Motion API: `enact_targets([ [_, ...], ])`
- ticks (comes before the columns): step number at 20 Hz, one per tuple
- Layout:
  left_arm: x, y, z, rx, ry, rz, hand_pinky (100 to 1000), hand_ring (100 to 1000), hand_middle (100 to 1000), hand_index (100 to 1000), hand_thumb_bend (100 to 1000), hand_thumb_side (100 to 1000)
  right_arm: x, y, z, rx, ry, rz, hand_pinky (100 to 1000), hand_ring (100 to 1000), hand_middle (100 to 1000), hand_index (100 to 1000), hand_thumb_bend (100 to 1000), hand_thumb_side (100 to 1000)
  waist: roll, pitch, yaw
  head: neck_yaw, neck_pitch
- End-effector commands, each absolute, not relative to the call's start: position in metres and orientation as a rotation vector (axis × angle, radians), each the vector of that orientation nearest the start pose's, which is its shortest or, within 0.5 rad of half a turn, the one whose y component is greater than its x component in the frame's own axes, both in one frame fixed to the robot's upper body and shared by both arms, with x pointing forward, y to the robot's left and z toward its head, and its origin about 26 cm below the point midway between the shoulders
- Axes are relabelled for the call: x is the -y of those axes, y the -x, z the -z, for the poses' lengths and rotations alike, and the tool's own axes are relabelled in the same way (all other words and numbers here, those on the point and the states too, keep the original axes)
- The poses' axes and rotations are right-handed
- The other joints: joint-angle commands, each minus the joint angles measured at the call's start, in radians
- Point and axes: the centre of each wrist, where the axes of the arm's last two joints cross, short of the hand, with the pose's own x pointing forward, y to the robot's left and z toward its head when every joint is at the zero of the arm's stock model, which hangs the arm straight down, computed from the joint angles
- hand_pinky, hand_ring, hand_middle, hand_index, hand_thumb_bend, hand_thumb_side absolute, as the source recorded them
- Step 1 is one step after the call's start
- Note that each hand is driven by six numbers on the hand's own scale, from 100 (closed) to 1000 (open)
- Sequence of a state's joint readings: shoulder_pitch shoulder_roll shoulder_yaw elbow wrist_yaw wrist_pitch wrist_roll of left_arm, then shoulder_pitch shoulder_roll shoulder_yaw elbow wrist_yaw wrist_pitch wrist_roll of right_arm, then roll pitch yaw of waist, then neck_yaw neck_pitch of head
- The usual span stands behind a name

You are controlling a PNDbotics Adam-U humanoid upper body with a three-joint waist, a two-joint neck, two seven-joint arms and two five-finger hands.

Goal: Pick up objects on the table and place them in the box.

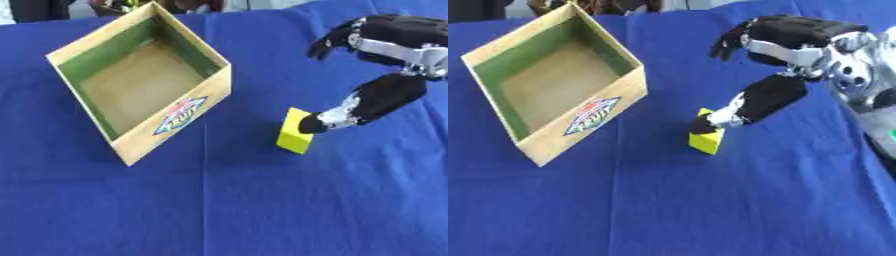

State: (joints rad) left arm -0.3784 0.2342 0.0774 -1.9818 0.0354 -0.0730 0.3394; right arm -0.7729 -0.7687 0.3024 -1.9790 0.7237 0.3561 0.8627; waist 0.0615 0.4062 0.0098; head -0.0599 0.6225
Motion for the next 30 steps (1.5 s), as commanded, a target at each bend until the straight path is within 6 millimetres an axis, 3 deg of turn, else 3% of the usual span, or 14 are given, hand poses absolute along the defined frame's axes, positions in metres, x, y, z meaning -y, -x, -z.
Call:
enact_targets([
  [1, -0.257, -0.306, -0.223, 2.464, -0.242, -0.190, 715, 727, 722, 885, 100, 950, 0.213, -0.300, -0.329, 1.367, 0.972, -1.635, 815, 902, 764, 885, 757, 763, -0.004, -0.020, -0.002, 0.001, -0.001],
  [17, -0.255, -0.307, -0.223, 2.464, -0.230, -0.195, 712, 727, 721, 880, 100, 949, 0.209, -0.323, -0.296, 1.252, 0.950, -1.636, 802, 887, 744, 869, 644, 694, 0.002, -0.017, 0.003, -0.018, -0.007],
  [23, -0.255, -0.307, -0.223, 2.465, -0.224, -0.195, 712, 727, 721, 879, 100, 950, 0.210, -0.331, -0.285, 1.206, 0.938, -1.636, 791, 873, 683, 857, 587, 667, 0.004, -0.016, 0.006, -0.022, -0.011],
  [24, -0.255, -0.307, -0.223, 2.465, -0.224, -0.194, 712, 727, 721, 878, 100, 954, 0.210, -0.333, -0.283, 1.196, 0.941, -1.636, 789, 866, 677, 852, 580, 604, 0.004, -0.015, 0.006, -0.023, -0.011],
  [25, -0.255, -0.307, -0.223, 2.465, -0.224, -0.194, 712, 727, 721, 878, 100, 950, 0.211, -0.334, -0.280, 1.183, 0.942, -1.636, 787, 862, 672, 849, 562, 657, 0.005, -0.015, 0.006, -0.025, -0.011],
  [30, -0.255, -0.307, -0.223, 2.463, -0.223, -0.195, 712, 728, 721, 878, 100, 950, 0.211, -0.339, -0.272, 1.152, 0.933, -1.648, 766, 832, 630, 825, 520, 644, 0.007, -0.013, 0.007, -0.029, -0.010],
])
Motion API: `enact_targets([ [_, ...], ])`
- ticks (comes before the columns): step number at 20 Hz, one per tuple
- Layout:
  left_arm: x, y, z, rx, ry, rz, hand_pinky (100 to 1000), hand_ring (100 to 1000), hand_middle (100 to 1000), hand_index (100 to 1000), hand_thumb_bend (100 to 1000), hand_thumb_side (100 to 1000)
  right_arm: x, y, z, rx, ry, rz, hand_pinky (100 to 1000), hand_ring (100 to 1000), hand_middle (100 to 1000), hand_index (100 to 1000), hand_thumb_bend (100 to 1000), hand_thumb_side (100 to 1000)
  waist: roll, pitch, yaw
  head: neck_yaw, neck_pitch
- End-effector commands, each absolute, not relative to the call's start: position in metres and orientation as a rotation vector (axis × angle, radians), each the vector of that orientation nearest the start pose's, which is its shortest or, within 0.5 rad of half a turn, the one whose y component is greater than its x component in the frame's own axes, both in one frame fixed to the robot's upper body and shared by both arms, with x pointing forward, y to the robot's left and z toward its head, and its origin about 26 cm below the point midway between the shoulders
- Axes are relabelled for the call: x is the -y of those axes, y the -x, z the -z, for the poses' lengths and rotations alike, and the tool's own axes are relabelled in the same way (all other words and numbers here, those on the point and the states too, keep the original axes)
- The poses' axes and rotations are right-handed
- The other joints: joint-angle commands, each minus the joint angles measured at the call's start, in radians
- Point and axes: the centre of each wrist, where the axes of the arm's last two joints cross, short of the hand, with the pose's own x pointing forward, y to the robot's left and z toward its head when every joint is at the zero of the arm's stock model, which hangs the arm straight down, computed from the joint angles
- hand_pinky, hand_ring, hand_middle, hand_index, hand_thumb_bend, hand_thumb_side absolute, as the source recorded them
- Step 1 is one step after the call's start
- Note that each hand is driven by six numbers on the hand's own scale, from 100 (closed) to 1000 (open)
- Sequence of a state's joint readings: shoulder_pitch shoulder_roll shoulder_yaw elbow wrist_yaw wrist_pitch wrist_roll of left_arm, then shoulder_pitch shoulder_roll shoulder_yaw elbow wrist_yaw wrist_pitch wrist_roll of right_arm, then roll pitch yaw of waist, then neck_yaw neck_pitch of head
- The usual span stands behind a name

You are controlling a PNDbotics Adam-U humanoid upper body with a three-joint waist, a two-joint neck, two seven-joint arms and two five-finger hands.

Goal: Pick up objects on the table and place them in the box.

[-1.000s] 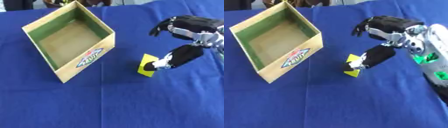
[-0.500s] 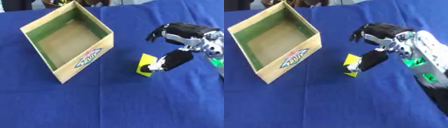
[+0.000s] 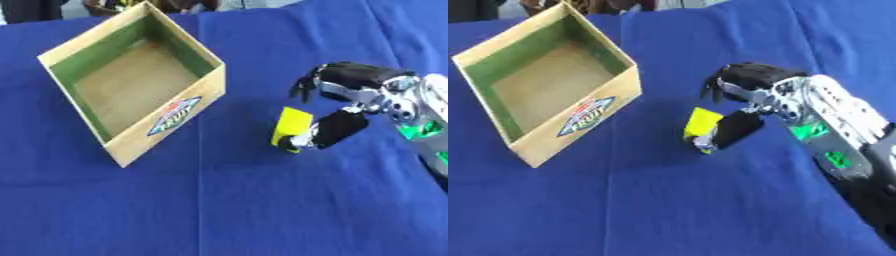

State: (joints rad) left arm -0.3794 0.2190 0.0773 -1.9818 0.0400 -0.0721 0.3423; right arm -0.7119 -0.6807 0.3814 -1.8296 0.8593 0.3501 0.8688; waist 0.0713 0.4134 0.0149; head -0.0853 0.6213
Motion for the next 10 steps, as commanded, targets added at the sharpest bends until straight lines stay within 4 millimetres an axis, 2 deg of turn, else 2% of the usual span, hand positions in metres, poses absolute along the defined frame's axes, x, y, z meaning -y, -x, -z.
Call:
enact_targets([
  [1, -0.2551, -0.3068, -0.2229, 2.463, -0.223, -0.195, 712, 728, 721, 877, 100, 950, 0.2112, -0.3389, -0.2719, 1.151, 0.931, -1.651, 760, 825, 620, 819, 517, 642, -0.003, -0.020, 0.001, -0.004, -0.009],
  [2, -0.2551, -0.3068, -0.2229, 2.463, -0.223, -0.195, 712, 728, 721, 877, 100, 950, 0.2111, -0.3386, -0.2714, 1.150, 0.930, -1.654, 760, 825, 620, 819, 517, 642, -0.003, -0.019, 0.001, -0.004, -0.009],
  [3, -0.2551, -0.3068, -0.2229, 2.463, -0.223, -0.194, 712, 728, 721, 877, 100, 950, 0.2110, -0.3383, -0.2712, 1.150, 0.930, -1.655, 745, 780, 583, 795, 508, 639, -0.002, -0.019, 0.001, -0.004, -0.009],
  [7, -0.2546, -0.3068, -0.2229, 2.463, -0.220, -0.193, 712, 729, 722, 876, 100, 950, 0.2090, -0.3359, -0.2720, 1.165, 0.955, -1.655, 719, 727, 553, 772, 457, 629, -0.002, -0.018, -0.001, -0.005, -0.011],
  [10, -0.2545, -0.3068, -0.2226, 2.462, -0.219, -0.193, 712, 729, 722, 875, 100, 950, 0.2091, -0.3368, -0.2698, 1.163, 0.958, -1.647, 711, 703, 546, 763, 455, 620, -0.001, -0.018, -0.001, -0.006, -0.012],
])
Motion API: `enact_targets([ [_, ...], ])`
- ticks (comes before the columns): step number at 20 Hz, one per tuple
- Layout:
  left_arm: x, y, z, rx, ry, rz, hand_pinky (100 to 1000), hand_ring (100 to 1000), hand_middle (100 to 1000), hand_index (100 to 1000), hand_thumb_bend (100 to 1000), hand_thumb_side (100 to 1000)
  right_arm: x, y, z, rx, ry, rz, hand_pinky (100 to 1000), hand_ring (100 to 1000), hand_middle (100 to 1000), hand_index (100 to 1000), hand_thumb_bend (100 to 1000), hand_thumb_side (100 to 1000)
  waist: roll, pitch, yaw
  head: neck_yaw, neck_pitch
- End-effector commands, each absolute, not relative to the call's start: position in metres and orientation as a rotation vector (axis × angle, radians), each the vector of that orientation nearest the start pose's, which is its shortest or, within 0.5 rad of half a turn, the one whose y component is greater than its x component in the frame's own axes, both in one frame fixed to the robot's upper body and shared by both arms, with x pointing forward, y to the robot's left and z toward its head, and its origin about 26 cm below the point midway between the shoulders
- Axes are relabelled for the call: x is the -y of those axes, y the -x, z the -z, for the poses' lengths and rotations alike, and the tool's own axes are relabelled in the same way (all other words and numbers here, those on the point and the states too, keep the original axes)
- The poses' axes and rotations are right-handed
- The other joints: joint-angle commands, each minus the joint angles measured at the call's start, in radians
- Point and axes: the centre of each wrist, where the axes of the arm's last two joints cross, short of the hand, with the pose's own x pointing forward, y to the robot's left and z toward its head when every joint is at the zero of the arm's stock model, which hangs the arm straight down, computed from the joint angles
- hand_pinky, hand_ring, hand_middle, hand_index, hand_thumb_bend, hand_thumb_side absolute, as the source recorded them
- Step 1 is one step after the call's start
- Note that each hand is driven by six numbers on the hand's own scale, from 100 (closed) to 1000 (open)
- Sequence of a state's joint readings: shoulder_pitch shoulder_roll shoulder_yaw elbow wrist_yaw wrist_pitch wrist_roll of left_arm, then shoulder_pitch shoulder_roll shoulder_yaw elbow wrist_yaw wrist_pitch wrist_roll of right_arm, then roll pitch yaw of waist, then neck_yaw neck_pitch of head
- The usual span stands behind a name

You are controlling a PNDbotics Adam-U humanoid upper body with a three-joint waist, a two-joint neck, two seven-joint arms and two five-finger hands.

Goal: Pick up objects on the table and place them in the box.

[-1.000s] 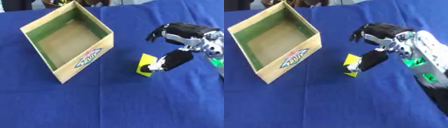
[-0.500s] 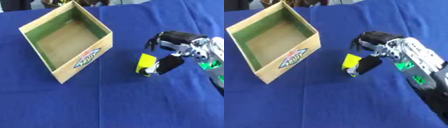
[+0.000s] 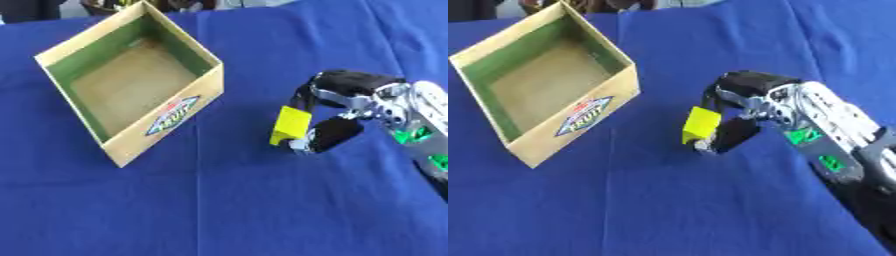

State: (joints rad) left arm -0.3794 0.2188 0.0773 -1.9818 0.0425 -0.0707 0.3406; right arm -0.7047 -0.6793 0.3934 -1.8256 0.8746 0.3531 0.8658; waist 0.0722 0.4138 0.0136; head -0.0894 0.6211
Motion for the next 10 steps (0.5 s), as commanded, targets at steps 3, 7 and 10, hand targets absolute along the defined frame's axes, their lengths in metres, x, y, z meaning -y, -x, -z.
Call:
enact_targets([
  [3, -0.2546, -0.3068, -0.2226, 2.462, -0.219, -0.192, 712, 729, 722, 875, 100, 950, 0.2092, -0.3374, -0.2688, 1.165, 0.956, -1.643, 711, 703, 546, 763, 455, 620, -0.002, -0.018, 0.001, -0.002, -0.012],
  [7, -0.2545, -0.3067, -0.2222, 2.458, -0.218, -0.195, 712, 730, 722, 874, 100, 950, 0.2080, -0.3376, -0.2687, 1.194, 0.952, -1.613, 683, 659, 525, 741, 307, 554, 0.002, -0.014, 0.001, -0.004, -0.014],
  [10, -0.2546, -0.3067, -0.2222, 2.458, -0.219, -0.194, 712, 730, 722, 873, 100, 949, 0.2084, -0.3384, -0.2676, 1.211, 0.958, -1.588, 673, 646, 520, 733, 250, 530, 0.003, -0.012, 0.000, -0.004, -0.016],
])
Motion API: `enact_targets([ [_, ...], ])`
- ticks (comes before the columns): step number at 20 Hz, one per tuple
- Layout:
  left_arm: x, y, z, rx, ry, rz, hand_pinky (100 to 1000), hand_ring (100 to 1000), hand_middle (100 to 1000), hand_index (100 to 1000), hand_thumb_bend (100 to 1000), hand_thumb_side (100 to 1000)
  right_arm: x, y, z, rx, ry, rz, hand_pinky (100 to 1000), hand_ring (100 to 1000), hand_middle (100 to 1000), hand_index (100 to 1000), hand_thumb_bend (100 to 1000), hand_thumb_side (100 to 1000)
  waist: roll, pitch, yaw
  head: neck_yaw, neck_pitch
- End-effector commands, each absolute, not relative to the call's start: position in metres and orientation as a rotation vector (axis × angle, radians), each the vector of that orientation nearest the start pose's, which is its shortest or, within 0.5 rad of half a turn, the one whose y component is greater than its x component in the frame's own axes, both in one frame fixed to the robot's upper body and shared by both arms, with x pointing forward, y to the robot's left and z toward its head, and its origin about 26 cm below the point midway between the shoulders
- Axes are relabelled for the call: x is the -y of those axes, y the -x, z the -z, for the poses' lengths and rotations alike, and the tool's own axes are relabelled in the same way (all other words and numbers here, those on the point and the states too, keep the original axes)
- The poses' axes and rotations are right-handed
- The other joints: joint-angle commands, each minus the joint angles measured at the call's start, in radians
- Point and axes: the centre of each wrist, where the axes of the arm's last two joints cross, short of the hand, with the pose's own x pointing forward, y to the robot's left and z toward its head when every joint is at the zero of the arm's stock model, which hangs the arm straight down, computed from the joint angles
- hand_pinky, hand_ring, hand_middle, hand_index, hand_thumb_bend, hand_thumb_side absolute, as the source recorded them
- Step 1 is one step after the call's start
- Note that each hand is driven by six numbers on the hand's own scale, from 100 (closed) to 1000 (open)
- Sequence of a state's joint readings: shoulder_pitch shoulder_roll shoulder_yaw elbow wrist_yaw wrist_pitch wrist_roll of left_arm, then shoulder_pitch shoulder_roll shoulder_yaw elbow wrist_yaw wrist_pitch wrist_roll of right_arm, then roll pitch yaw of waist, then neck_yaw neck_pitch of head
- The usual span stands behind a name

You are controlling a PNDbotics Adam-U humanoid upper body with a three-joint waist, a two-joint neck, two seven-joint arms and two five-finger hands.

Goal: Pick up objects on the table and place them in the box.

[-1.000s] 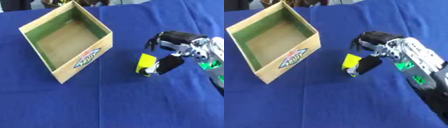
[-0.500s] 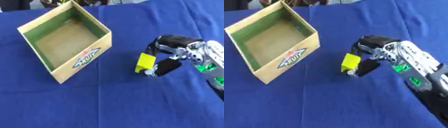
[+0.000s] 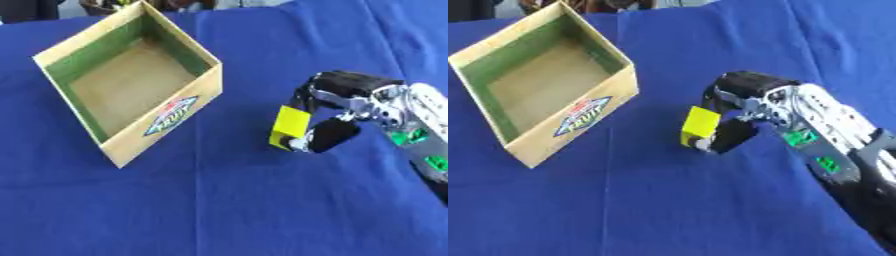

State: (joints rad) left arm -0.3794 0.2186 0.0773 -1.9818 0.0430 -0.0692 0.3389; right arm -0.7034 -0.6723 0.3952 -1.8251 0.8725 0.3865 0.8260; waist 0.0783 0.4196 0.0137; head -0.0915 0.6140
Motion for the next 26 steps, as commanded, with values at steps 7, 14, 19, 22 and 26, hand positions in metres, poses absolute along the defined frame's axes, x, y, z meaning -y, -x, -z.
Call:
enact_targets([
  [7, -0.255, -0.307, -0.222, 2.456, -0.219, -0.194, 712, 730, 721, 870, 100, 951, 0.211, -0.343, -0.262, 1.223, 0.961, -1.542, 639, 607, 488, 681, 100, 385, -0.001, -0.016, 0.001, -0.003, -0.011],
  [14, -0.255, -0.307, -0.222, 2.453, -0.220, -0.194, 711, 730, 720, 868, 100, 950, 0.214, -0.344, -0.266, 1.266, 0.964, -1.477, 561, 526, 410, 557, 100, 307, -0.001, -0.016, -0.001, -0.002, -0.012],
  [19, -0.255, -0.307, -0.222, 2.449, -0.222, -0.196, 708, 728, 718, 867, 100, 947, 0.216, -0.340, -0.277, 1.339, 1.015, -1.406, 540, 503, 386, 492, 100, 337, -0.002, -0.016, -0.001, -0.001, -0.012],
  [22, -0.255, -0.307, -0.222, 2.450, -0.220, -0.195, 706, 727, 717, 865, 100, 946, 0.217, -0.338, -0.285, 1.379, 1.057, -1.377, 536, 498, 384, 450, 100, 354, -0.003, -0.018, 0.001, -0.001, -0.014],
  [26, -0.255, -0.307, -0.222, 2.449, -0.221, -0.192, 705, 726, 715, 863, 100, 946, 0.219, -0.334, -0.298, 1.423, 1.109, -1.352, 526, 486, 374, 413, 100, 387, -0.005, -0.019, 0.002, 0.000, -0.016],
])
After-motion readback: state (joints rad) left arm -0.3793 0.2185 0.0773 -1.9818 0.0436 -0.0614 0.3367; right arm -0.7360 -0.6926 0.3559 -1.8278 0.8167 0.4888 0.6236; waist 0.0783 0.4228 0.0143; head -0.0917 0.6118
